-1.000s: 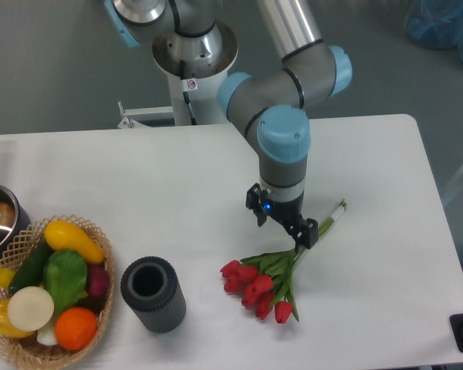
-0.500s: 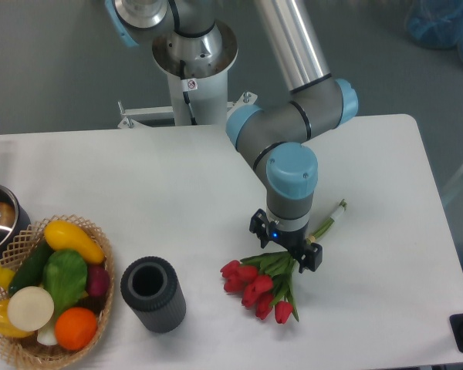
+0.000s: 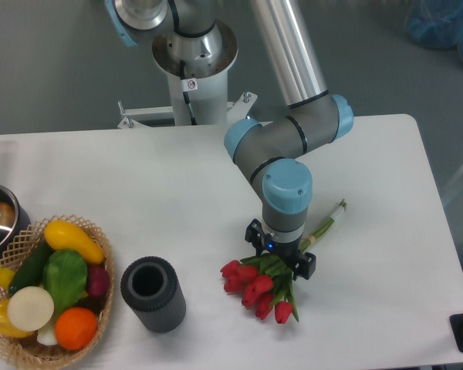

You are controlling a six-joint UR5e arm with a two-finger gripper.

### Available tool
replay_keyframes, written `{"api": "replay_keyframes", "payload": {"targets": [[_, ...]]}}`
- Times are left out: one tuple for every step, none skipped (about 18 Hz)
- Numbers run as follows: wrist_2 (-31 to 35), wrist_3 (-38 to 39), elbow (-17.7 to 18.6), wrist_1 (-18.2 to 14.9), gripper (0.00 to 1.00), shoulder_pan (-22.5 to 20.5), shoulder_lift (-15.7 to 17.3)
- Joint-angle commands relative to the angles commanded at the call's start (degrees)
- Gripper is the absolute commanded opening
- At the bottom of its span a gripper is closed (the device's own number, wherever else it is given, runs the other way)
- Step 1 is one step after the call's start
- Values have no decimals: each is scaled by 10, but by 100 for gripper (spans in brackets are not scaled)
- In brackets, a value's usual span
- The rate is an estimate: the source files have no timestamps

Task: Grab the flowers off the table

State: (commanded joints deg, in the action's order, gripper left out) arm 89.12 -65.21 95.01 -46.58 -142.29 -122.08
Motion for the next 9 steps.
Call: {"api": "replay_keyframes", "payload": {"targets": [[1,0,-1,3,37,0,-2],[1,1,-1,4,20,0,-1],[0,2,0,3,6,0,2],[1,4,3,3,4,1,4],[1,22,5,2,4,1,7],[2,44,5,2,3,2,12],[2,57,5,2,0,2,17],[3,60,5,2,0,2,20],[3,60,5,2,0,1,22]]}}
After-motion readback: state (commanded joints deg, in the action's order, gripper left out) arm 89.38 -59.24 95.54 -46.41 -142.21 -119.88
